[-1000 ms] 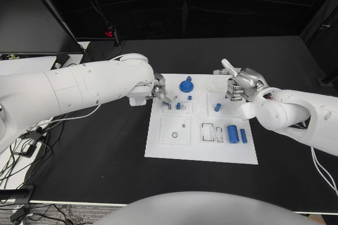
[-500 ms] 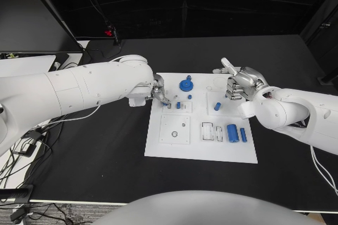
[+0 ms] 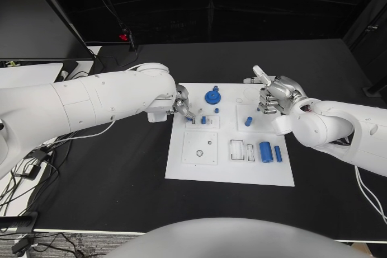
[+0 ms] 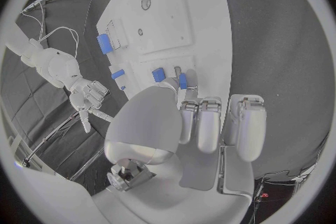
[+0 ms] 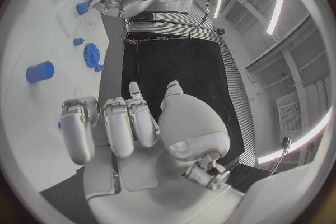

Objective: Assemble the parts on the task board

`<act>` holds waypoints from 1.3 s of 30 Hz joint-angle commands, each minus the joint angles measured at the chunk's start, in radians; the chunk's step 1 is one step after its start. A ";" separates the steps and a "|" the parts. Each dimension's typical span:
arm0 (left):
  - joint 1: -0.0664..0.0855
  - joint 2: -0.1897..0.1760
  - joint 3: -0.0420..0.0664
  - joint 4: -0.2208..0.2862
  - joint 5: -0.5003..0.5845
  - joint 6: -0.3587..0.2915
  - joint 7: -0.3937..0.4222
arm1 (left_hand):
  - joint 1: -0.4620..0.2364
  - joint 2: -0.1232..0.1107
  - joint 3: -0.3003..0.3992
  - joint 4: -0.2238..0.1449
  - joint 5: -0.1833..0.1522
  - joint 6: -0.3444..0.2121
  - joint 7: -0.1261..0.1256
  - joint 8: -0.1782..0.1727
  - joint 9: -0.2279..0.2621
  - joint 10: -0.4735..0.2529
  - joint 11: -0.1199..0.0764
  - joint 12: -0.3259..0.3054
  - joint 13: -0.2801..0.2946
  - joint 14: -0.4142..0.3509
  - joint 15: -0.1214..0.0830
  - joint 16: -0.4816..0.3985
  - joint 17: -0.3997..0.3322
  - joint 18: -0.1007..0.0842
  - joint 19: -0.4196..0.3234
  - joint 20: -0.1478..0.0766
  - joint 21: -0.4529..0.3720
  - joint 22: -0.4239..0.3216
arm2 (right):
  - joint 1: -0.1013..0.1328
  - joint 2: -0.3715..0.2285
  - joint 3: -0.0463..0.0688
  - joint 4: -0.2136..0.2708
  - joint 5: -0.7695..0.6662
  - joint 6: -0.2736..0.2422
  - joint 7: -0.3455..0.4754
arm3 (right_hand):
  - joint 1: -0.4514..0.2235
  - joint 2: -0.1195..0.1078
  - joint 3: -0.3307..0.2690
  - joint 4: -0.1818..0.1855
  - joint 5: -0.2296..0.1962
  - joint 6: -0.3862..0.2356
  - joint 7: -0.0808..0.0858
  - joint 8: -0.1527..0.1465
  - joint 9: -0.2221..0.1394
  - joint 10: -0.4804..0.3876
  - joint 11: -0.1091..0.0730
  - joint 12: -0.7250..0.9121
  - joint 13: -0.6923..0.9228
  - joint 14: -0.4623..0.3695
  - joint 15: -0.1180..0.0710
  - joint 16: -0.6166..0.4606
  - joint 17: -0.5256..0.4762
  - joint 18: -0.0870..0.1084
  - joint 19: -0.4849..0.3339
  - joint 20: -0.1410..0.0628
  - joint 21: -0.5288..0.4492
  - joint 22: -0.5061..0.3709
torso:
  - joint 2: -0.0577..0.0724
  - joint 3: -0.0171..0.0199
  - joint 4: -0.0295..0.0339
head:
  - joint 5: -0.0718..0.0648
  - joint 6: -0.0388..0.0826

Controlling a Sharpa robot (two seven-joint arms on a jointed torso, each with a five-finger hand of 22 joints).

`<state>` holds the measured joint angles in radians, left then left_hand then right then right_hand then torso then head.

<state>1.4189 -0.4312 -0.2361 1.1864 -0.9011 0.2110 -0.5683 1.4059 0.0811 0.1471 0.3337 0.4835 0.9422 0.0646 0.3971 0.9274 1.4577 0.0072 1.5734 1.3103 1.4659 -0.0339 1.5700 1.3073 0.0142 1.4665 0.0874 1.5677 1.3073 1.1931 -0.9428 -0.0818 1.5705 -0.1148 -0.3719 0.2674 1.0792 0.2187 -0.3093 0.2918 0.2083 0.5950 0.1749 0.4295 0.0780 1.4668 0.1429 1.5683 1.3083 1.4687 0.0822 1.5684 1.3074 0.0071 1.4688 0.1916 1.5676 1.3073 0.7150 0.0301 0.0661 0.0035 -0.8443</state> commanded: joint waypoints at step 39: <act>-0.003 0.014 0.000 -0.009 0.002 0.057 0.010 | 0.057 0.058 0.060 -0.042 -0.003 0.002 -0.006 0.003 0.002 0.113 -0.005 -0.003 0.261 0.105 -0.002 0.001 0.263 -0.014 0.104 -0.003 0.003 0.263 | 0.001 -0.003 0.000 0.003 -0.002 0.011 0.003 | 0.004 0.004 -0.007 -0.001 0.003 -0.005 0.051 0.005 -0.002 0.104 0.008 0.003 0.262 0.102 0.007 0.002 0.263 -0.007 0.102 0.006 0.003 0.263 | -0.001 -0.0001 -0.0006 | -0.003 -0.008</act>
<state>1.4180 -0.4177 -0.2343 1.1796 -0.8989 0.2426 -0.5531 1.4059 0.0811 0.1554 0.3390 0.4756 0.9441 0.0665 0.3967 0.9278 1.4578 0.0073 1.5732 1.3105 1.4660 -0.0337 1.5700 1.3073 0.0142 1.4665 0.0874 1.5677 1.3073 1.1931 -0.9463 -0.0819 1.5711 -0.1148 -0.3712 0.2654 1.0792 0.2188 -0.3093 0.2918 0.2083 0.5951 0.1749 0.4295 0.0780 1.4668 0.1429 1.5683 1.3083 1.4687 0.0822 1.5684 1.3073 0.0071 1.4687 0.1915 1.5676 1.3073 0.7146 0.0300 0.0656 0.0002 -0.8523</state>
